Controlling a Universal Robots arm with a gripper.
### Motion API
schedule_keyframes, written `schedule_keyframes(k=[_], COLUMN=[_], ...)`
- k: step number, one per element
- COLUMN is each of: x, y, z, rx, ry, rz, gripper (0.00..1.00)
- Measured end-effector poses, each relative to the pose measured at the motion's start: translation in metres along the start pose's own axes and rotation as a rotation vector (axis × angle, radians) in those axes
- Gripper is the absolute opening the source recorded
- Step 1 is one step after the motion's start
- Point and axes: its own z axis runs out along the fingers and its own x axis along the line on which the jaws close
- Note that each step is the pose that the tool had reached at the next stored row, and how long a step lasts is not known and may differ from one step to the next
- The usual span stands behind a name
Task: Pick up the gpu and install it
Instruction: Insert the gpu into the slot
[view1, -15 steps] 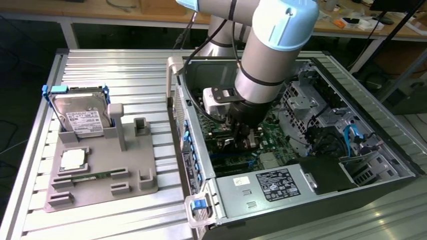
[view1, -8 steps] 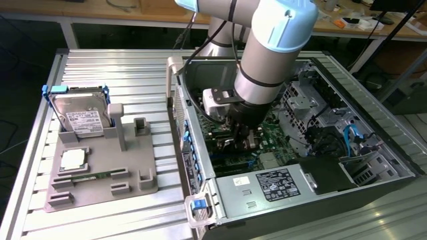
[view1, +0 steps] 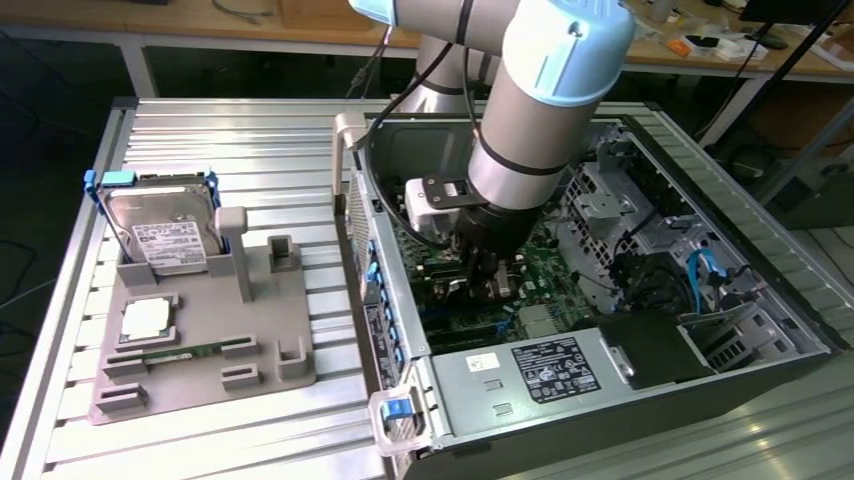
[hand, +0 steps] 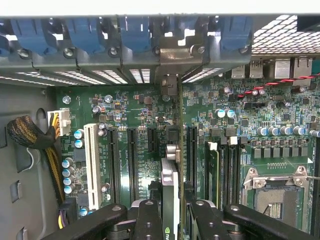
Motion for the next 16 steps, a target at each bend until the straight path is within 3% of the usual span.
schedule_keyframes(k=[16], x=[0.0002], y=[0.0012], z=[0.0036], rx=[0.0002], ry=[-0.0001], rz=[0.000], gripper=[0.27])
